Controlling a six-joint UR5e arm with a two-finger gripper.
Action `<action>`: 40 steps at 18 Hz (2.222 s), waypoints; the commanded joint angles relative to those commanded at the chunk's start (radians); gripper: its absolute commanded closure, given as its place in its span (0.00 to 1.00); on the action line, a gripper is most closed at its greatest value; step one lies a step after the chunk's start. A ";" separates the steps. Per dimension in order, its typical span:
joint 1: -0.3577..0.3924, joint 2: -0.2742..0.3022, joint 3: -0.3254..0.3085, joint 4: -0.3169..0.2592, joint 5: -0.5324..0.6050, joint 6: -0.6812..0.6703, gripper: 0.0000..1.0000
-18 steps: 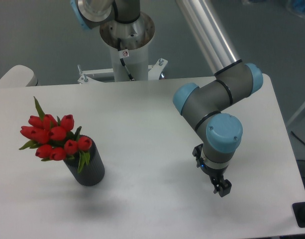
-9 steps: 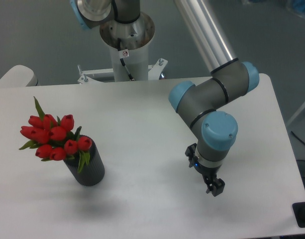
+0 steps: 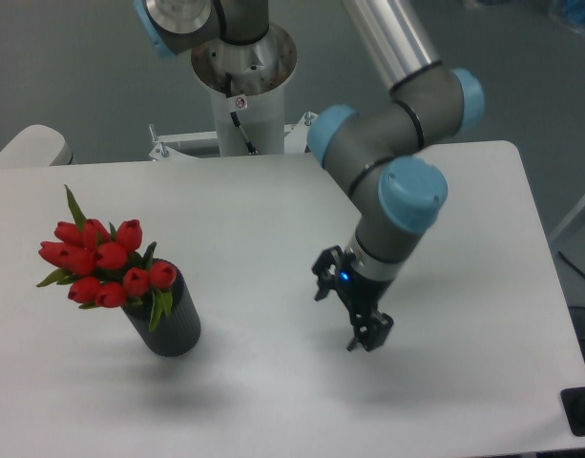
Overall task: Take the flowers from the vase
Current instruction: 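Move the open gripper toward the red tulip stems above the vase, then close the gripper around the tulip stems just above the vase rim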
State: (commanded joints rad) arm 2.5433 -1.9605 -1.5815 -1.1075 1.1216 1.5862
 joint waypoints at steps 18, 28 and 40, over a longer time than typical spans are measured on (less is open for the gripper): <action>-0.057 0.160 -0.155 0.017 -0.451 -0.284 0.00; -0.161 0.157 -0.209 0.031 -0.479 -0.281 0.00; -0.189 0.048 -0.216 0.133 -0.621 -0.272 0.36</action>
State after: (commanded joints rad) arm 2.3547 -1.9128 -1.7978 -0.9741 0.5002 1.3146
